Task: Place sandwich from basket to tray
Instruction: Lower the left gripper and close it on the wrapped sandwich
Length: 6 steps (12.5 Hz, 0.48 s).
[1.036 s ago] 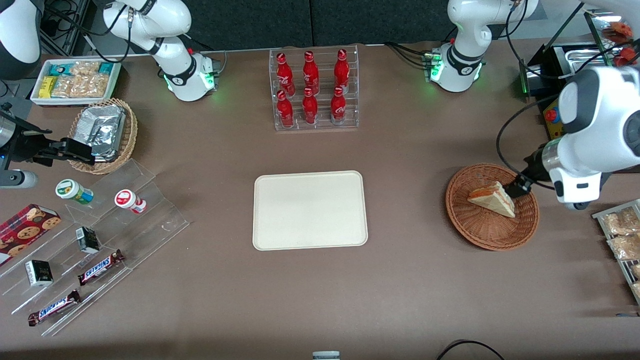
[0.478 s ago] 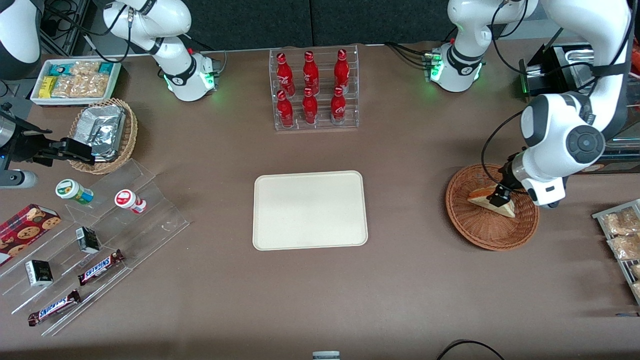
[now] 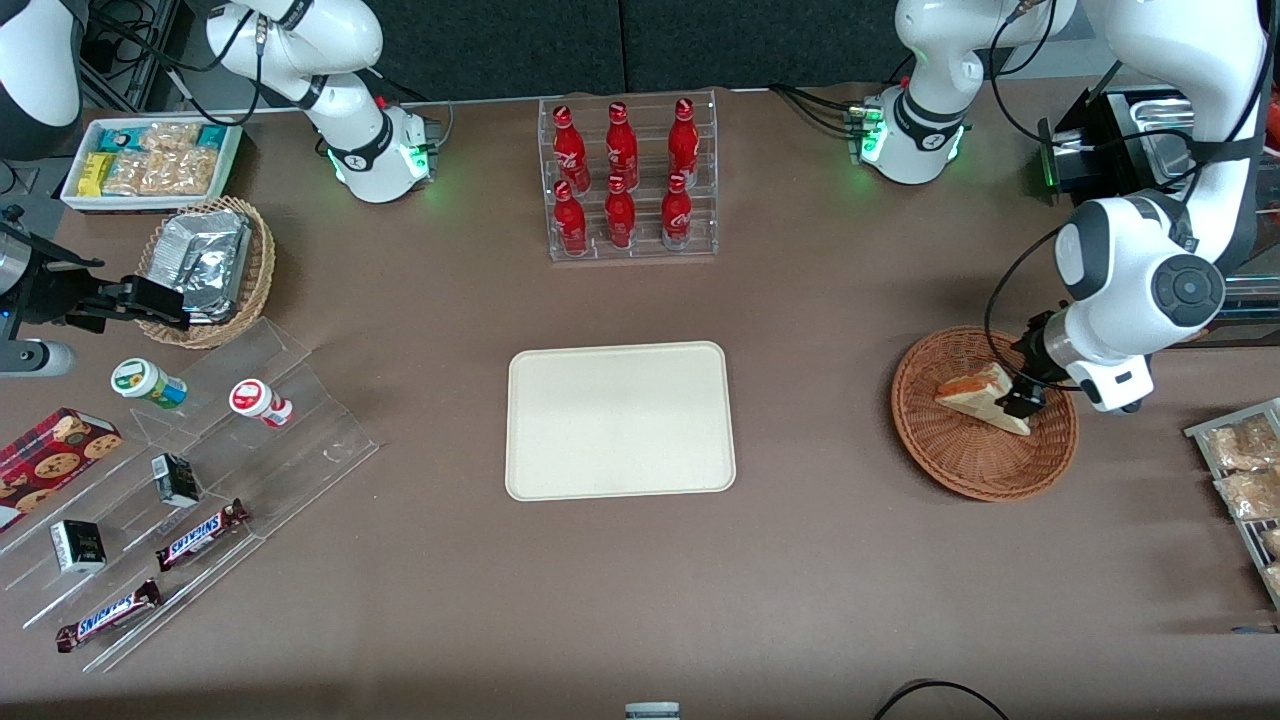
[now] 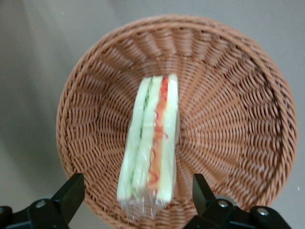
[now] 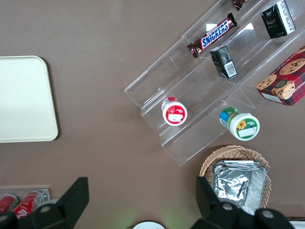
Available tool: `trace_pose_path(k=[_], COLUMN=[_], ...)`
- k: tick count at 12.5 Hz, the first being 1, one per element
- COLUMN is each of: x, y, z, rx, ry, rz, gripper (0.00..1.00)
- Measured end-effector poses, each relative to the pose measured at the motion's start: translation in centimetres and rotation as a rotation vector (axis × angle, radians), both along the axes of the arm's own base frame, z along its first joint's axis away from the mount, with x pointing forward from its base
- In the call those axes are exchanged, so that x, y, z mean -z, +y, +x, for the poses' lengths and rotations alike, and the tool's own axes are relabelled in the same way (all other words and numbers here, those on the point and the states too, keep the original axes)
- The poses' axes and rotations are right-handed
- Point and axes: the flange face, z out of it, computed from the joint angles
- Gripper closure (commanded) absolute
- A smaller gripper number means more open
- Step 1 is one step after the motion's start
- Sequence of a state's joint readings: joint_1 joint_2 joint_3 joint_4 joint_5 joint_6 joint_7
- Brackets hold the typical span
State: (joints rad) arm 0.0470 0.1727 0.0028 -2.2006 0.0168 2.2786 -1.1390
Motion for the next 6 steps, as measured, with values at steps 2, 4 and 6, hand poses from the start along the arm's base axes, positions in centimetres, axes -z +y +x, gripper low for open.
trace_pose_path(k=[2,4,6], x=[1.1,3.0,5.0], y=[0.3,0.1,-0.1], z=[0.2,0.6,0.6], rx=[-0.025,-0.065,-0.073], ry=[-0.013,-0.031,-0.020], rz=[0.002,0.006,0.006], gripper=[0.00,0.00,0.00])
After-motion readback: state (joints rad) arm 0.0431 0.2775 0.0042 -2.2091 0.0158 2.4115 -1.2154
